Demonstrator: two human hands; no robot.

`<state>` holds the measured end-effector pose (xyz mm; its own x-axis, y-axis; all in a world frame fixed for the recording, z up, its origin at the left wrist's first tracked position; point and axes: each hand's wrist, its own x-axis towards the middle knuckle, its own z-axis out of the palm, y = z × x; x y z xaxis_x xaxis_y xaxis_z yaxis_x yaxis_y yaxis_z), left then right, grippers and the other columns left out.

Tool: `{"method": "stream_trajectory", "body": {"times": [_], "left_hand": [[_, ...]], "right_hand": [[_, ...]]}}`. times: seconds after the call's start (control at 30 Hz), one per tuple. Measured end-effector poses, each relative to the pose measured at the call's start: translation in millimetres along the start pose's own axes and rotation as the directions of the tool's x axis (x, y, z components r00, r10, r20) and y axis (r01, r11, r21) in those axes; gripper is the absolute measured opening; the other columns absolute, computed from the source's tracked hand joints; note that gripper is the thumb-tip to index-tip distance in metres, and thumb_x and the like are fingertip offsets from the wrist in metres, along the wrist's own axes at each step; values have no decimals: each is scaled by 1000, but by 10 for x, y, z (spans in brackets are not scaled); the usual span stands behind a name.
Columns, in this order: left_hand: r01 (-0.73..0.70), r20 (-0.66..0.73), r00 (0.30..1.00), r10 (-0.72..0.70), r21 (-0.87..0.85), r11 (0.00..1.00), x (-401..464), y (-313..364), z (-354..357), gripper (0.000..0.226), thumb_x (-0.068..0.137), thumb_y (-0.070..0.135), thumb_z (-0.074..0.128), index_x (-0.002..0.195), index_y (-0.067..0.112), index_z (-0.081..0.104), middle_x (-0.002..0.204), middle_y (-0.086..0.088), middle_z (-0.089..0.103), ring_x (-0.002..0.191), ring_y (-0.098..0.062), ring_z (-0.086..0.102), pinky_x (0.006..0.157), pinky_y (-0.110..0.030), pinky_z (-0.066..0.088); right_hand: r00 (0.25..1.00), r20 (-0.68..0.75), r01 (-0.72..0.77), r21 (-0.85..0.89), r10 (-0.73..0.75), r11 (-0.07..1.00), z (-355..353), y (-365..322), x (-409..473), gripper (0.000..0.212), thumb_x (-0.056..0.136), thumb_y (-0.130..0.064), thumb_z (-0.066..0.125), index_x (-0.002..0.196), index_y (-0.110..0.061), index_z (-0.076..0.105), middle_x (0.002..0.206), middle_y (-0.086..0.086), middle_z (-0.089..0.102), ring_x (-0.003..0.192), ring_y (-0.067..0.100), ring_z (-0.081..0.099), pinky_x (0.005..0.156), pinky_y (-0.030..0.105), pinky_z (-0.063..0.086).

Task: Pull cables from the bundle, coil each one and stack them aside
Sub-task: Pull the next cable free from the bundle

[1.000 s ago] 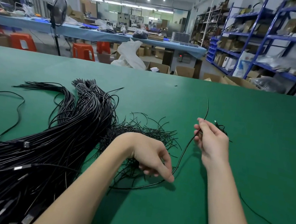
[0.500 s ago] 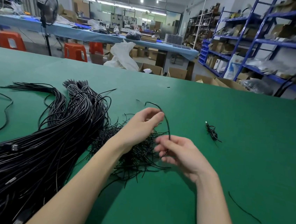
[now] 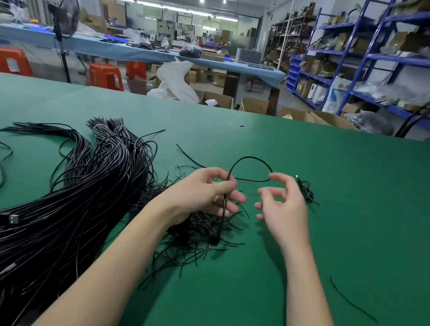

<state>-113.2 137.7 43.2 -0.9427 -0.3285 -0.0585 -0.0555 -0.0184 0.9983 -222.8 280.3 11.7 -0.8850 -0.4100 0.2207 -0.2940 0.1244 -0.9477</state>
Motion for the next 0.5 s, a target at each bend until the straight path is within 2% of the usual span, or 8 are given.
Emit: {"method": "stream_trajectory", "body": {"times": [0.07,0.13,0.2,0.27,0.33,0.4,0.5], "left_hand": [[-40,-107,994,25,-141,989,39,-20,64,15,104,17,55,112,9,44,94,-10,78,70,-16,72,59,-25,57],[-69,-193,981,19,-252,965,69,-48,102,18,104,14,54,112,9,39,86,-8,78,69,-17,74,55,-23,55],[-66,-261,965,-14,-297,953,100,-90,122,18,104,14,54,112,8,38,74,-3,76,64,-15,72,51,-20,53],[-47,-302,953,-38,-270,962,127,-126,115,16,106,17,51,113,7,41,72,1,76,59,-11,66,51,-20,49],[-31,-289,956,-56,-289,957,146,-129,109,17,108,20,45,118,6,44,86,0,79,67,-12,64,62,-23,46],[-11,-230,970,-83,-379,925,156,-117,109,17,109,19,38,119,6,43,104,-4,78,77,-14,69,69,-28,47],[80,-81,987,-142,-517,852,139,-64,129,18,110,22,32,108,9,45,117,-4,75,76,-14,72,63,-27,46]], "right_hand": [[959,202,206,-24,-197,978,-34,31,-97,48,92,-7,63,111,-51,58,98,-16,70,66,17,70,63,37,60],[896,356,274,28,-266,961,-15,32,-163,52,88,-3,68,116,-46,59,105,-22,67,63,19,64,62,28,58],[876,398,281,39,-273,959,7,4,-182,50,85,-2,71,112,-42,62,109,-18,65,62,13,58,61,21,50],[871,404,311,-10,-281,950,-5,-24,-173,45,84,-4,74,105,-42,65,109,-15,64,66,11,57,65,20,48],[843,457,362,-96,-282,927,-30,-65,-153,41,83,-11,77,101,-47,67,102,-21,60,67,10,57,67,20,48],[809,531,400,-187,-250,897,-25,-121,-147,43,83,-21,78,106,-56,67,93,-24,56,64,7,56,66,24,50],[802,548,448,-285,-240,847,40,-172,-172,41,80,-27,79,106,-57,67,97,-23,60,66,8,60,79,36,55]]}}
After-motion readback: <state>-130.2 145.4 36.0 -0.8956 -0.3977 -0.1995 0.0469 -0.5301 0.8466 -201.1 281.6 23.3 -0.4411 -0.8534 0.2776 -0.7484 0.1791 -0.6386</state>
